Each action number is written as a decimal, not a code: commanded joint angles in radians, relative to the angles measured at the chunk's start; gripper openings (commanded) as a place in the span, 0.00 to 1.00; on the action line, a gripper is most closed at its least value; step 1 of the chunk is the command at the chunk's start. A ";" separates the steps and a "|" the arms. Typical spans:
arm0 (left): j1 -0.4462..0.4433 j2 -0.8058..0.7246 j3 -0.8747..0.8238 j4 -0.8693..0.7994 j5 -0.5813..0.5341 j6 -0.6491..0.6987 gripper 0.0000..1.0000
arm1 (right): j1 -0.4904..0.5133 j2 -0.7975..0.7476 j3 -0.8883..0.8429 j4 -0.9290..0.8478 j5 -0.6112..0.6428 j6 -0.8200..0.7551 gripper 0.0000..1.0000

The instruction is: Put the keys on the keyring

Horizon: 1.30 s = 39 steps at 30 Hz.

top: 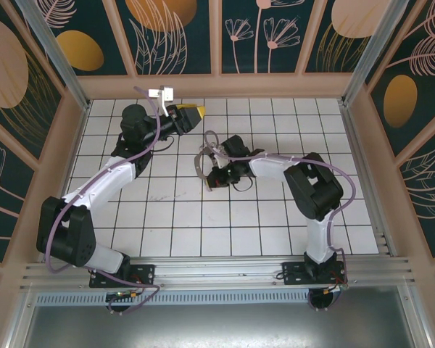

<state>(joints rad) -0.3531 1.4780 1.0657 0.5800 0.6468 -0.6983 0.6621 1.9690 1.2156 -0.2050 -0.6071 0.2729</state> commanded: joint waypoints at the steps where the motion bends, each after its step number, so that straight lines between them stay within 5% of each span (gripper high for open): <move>1: 0.006 0.012 0.002 0.053 0.020 -0.018 0.61 | 0.024 0.008 0.035 0.015 -0.063 0.017 0.11; 7: 0.006 0.021 0.011 0.064 0.023 -0.025 0.61 | 0.086 -0.049 0.042 0.063 -0.160 0.026 0.33; 19: 0.006 0.017 0.025 0.073 0.030 -0.022 0.64 | 0.011 -0.129 -0.023 0.079 -0.103 0.035 0.39; 24: 0.006 -0.001 0.021 0.035 0.015 0.003 0.74 | -0.022 -0.161 -0.066 0.086 -0.062 0.027 0.42; 28: 0.006 -0.030 -0.004 -0.004 -0.009 0.036 0.98 | -0.069 -0.210 -0.117 0.104 -0.027 0.023 0.42; 35: 0.006 -0.070 -0.031 -0.190 -0.146 0.177 0.98 | -0.181 -0.335 -0.203 0.111 0.052 -0.006 0.50; 39: 0.006 -0.108 -0.087 -0.217 -0.323 0.229 0.98 | -0.264 -0.424 -0.234 0.126 0.111 -0.021 0.63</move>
<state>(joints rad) -0.3531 1.4063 1.0145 0.4236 0.4675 -0.5472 0.4351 1.6150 0.9993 -0.1085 -0.5591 0.2733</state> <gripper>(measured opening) 0.985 0.625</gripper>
